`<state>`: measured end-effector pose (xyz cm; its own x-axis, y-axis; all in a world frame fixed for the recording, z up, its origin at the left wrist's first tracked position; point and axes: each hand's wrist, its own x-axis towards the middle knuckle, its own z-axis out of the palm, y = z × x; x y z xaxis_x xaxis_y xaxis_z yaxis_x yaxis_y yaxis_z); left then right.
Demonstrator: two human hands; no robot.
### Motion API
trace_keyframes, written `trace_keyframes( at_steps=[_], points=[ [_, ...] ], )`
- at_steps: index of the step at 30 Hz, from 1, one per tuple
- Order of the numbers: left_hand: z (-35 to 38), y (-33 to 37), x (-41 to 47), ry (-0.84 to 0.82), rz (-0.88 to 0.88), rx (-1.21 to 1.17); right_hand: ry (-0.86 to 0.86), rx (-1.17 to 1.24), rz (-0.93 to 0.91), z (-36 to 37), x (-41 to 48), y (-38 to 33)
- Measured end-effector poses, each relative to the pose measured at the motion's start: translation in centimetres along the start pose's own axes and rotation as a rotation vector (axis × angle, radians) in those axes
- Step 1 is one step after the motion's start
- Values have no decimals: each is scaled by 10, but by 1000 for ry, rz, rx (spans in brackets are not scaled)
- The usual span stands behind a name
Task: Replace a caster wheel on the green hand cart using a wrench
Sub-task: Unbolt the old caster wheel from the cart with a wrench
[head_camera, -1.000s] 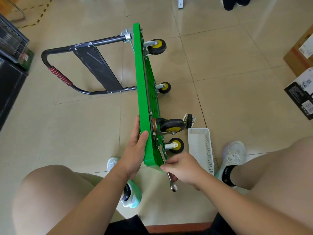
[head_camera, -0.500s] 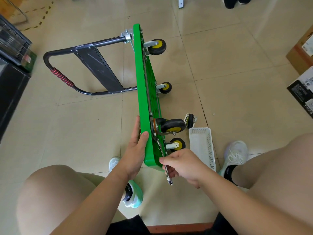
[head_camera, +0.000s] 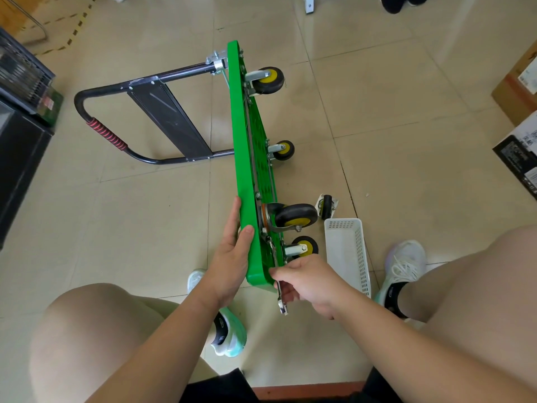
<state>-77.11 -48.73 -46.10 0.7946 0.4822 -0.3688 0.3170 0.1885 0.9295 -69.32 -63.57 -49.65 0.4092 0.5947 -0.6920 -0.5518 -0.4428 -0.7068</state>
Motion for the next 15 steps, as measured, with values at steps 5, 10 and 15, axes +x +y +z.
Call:
trace_keyframes(
  at_steps=[5, 10, 15],
  points=[
    [-1, -1, 1, 19, 9, 29, -27, 93, 1, 3, 0, -2],
    [-1, -3, 1, 31, 14, 30, -24, 20, 23, 1, 4, 1],
    [0, -3, 1, 28, 19, 22, -8, -211, 50, -7, 19, 13]
  ],
)
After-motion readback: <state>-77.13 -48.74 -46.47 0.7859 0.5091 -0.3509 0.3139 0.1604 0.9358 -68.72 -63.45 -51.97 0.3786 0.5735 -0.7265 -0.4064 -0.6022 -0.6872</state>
